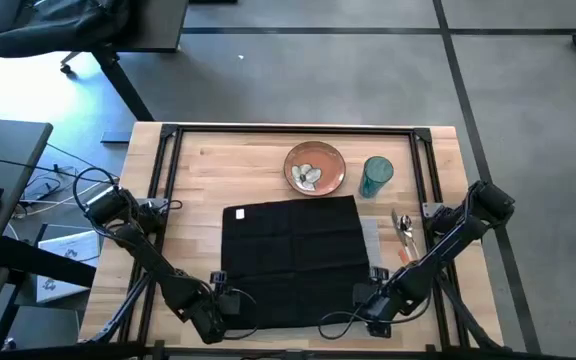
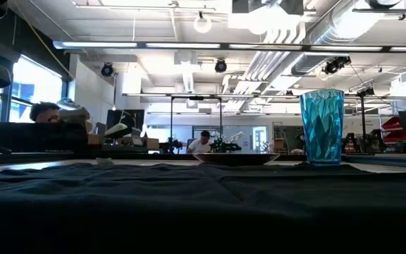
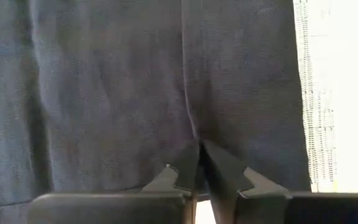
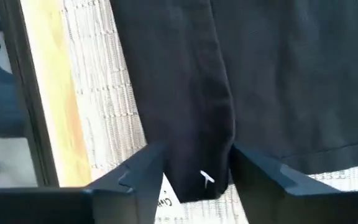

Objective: Set table place
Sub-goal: Fold the black table napkin on the gray tablemat

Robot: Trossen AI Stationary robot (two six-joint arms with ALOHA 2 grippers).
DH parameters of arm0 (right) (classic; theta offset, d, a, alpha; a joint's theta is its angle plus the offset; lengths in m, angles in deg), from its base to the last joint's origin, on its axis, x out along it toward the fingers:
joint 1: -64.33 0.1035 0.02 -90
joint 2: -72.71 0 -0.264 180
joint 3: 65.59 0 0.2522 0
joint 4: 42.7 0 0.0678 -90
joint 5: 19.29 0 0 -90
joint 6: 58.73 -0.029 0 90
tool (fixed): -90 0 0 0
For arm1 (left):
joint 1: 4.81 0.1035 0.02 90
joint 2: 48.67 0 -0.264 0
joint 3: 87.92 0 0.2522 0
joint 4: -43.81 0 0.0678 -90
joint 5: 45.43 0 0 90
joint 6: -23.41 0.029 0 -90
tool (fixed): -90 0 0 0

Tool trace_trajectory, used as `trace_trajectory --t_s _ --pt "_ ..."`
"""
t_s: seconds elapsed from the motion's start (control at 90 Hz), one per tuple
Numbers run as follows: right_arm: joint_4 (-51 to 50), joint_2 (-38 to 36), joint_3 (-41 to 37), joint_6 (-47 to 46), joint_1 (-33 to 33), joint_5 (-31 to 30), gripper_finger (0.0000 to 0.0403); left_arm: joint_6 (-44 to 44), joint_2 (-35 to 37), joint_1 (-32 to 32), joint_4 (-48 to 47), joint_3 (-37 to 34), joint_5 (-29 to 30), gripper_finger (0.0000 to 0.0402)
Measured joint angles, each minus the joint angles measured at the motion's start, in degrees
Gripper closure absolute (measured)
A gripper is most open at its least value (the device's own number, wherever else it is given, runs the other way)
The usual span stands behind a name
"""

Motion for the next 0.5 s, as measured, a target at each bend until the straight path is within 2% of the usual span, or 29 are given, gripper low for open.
trace_trajectory --t_s 0.267,0.5 --pt "-1.79 0.02 0.00 1.01 0.06 2.12 0.0390 0.05 0.00 -0.19 -0.12 0.02 1.79 0.0401" --pt "-2.09 -0.42 0.00 -2.10 0.85 1.57 0.0401 -1.49 0.00 -1.64 -6.61 3.93 3.77 0.0402"
